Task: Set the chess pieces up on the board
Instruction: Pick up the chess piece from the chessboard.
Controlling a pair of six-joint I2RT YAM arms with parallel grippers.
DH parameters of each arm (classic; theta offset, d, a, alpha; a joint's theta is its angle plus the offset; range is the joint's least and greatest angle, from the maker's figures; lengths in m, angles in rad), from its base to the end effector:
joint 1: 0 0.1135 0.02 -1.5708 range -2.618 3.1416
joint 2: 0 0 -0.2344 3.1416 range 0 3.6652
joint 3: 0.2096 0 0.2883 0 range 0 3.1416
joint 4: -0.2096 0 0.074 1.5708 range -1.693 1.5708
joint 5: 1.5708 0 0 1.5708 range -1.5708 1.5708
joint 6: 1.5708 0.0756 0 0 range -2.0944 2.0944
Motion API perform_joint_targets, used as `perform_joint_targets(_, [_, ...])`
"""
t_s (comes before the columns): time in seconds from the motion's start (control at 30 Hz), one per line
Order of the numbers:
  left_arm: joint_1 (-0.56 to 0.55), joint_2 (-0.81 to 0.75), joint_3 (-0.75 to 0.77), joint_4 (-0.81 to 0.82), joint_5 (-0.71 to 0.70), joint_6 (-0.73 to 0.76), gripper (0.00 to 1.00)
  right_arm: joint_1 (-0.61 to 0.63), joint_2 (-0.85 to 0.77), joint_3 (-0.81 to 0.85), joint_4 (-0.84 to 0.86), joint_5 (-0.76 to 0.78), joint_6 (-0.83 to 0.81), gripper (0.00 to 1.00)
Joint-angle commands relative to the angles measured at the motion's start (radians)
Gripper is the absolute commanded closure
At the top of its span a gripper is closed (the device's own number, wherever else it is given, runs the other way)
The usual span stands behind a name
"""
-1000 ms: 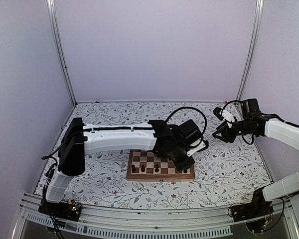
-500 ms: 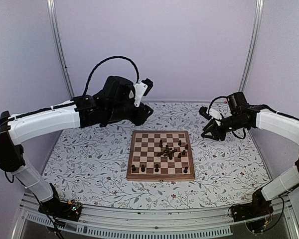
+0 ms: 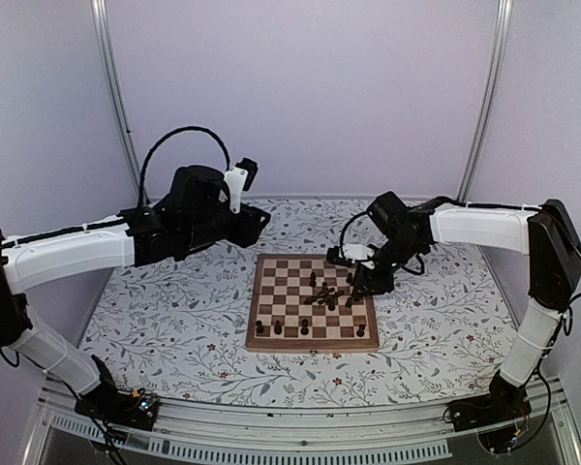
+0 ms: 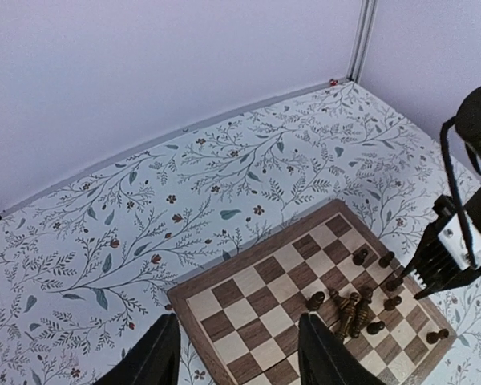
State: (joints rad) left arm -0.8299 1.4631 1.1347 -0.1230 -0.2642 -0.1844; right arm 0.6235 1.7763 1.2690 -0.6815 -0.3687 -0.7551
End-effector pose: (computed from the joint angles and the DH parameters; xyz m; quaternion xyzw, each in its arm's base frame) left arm 0.2935 -0.2917 0.2483 0.2001 0.8188 -0.1581 0.5143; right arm 0.3067 0.2541 0.1243 -0.6407 0.7227 0.1673 0.1981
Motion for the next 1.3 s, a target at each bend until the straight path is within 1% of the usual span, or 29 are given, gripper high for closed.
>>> perform_joint_targets(0.0, [0.002, -0.044, 0.014, 0.043, -0.03, 0.01, 0.48, 0.036, 0.041, 0.043, -0.056, 0.028, -0.034, 0.65])
perform_joint_targets(0.13, [0.003, -0.07, 0.007, 0.052, -0.042, 0.024, 0.47, 0.06, 0.066, 0.055, -0.069, 0.04, -0.042, 0.62])
perform_joint_targets(0.4, [0.002, -0.071, 0.007, 0.051, -0.035, 0.036, 0.47, 0.071, 0.127, 0.093, -0.053, 0.076, -0.009, 0.63])
perform_joint_targets(0.5, [0.003, -0.067, 0.008, 0.047, -0.031, 0.037, 0.47, 0.077, 0.144, 0.107, -0.058, 0.081, -0.004, 0.69])
perform_joint_targets(0.67, [0.003, -0.061, 0.011, 0.043, -0.024, 0.04, 0.47, 0.079, 0.148, 0.115, -0.067, 0.071, -0.002, 0.89])
perform_joint_targets(0.73, [0.003, -0.06, 0.011, 0.042, -0.022, 0.042, 0.47, 0.079, 0.136, 0.115, -0.079, 0.062, 0.0, 0.93])
perform_joint_targets(0.9, [0.003, -0.052, 0.015, 0.041, -0.012, 0.054, 0.46, 0.08, 0.05, 0.094, -0.121, 0.058, 0.012, 0.97])
perform_joint_targets(1.1, [0.003, -0.044, 0.027, 0.024, 0.012, 0.056, 0.46, 0.079, -0.059, -0.02, -0.11, 0.084, 0.016, 0.99])
perform_joint_targets(1.27, [0.003, -0.043, 0.028, 0.022, 0.013, 0.058, 0.46, 0.079, -0.074, -0.066, -0.094, 0.082, 0.016, 0.99])
